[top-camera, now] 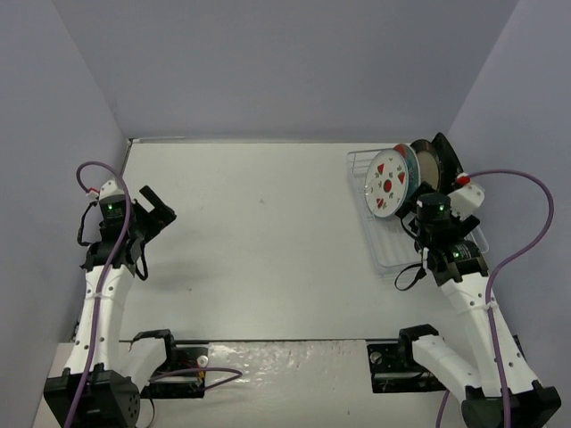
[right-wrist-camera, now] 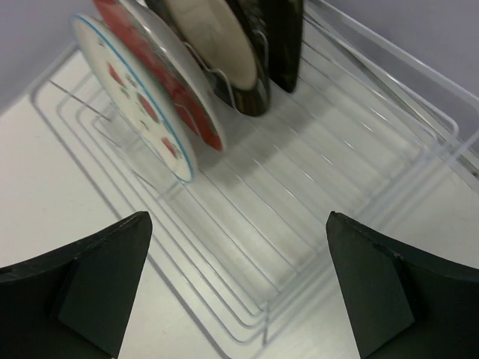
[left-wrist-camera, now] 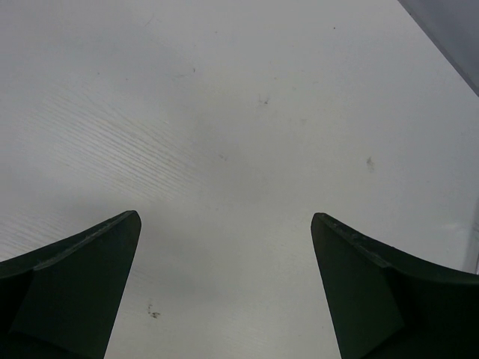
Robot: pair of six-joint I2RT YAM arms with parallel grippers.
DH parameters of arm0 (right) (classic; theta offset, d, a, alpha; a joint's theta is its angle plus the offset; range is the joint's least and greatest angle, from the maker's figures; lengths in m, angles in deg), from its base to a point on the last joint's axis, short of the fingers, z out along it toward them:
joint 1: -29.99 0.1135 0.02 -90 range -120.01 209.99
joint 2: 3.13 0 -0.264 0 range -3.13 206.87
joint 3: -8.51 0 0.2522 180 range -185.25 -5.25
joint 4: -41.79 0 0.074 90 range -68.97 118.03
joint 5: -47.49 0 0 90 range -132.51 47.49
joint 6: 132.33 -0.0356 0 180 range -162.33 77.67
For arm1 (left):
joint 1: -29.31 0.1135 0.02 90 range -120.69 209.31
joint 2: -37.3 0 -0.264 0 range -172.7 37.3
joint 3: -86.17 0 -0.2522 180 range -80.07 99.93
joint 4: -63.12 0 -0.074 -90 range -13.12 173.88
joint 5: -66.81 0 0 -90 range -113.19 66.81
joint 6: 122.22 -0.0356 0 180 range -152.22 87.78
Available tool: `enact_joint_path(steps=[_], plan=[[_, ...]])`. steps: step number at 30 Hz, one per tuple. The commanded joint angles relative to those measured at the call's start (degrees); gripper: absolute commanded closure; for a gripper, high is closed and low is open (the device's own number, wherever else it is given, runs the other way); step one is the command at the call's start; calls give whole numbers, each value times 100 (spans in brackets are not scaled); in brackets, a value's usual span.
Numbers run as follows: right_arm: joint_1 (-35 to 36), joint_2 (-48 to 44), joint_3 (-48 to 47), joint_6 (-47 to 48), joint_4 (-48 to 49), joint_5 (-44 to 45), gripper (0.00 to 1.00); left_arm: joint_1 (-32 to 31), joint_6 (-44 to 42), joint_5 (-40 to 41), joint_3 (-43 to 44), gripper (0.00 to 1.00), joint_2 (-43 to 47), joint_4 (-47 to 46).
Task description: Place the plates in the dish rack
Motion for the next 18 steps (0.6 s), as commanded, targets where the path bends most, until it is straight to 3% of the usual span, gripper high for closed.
enact_joint_path(steps=[1, 18], plan=[[-35, -695, 650, -881, -214, 639, 0, -29, -149, 397, -34, 3, 78, -101], [-35, -1267, 834, -765, -599, 1210, 0, -56, -200, 371, -216, 3, 115, -170]])
